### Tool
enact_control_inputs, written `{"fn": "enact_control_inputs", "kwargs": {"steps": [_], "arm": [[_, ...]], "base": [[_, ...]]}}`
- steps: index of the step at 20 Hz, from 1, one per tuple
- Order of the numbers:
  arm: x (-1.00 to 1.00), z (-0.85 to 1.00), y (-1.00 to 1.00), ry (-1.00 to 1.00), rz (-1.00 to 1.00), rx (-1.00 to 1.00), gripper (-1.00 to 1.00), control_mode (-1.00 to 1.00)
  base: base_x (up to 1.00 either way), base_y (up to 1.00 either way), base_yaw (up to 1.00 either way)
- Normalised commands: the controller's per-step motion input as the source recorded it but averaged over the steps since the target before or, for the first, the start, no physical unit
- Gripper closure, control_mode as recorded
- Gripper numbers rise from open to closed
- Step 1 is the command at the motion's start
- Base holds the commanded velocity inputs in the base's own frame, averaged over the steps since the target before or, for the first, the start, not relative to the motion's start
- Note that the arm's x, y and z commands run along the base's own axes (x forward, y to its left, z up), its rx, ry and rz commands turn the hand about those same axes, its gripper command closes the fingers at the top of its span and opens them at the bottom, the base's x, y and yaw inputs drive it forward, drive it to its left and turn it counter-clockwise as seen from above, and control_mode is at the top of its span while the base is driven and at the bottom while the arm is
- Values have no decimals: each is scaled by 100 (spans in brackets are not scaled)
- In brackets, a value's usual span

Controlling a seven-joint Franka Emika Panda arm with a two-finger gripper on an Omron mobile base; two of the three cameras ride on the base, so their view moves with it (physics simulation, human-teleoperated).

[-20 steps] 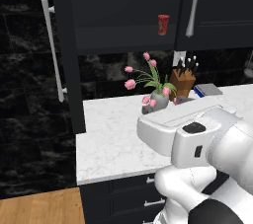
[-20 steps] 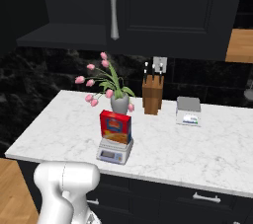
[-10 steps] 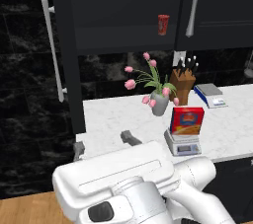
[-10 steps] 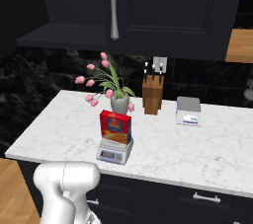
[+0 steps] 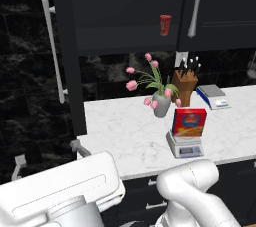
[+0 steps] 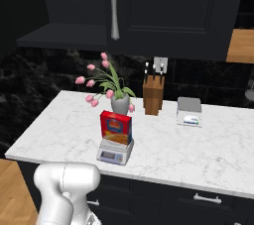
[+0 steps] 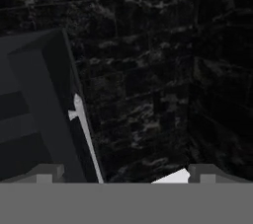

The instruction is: Pick the boxed food and place it on the digital scale for weighing, and close the cabinet.

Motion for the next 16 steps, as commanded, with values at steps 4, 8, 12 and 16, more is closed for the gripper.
{"fn": "enact_control_inputs", "kwargs": {"steps": [4, 8, 12, 16], "arm": [[0, -1, 74, -19, -2, 12, -100, -100], [41, 12, 28, -21, -17, 3, -100, -100], [62, 4, 24, -21, -23, 7, -100, -100], [62, 0, 37, -17, -25, 14, -100, -100]], "base": [[0, 0, 0], [0, 0, 0], [0, 0, 0], [0, 0, 0]]}}
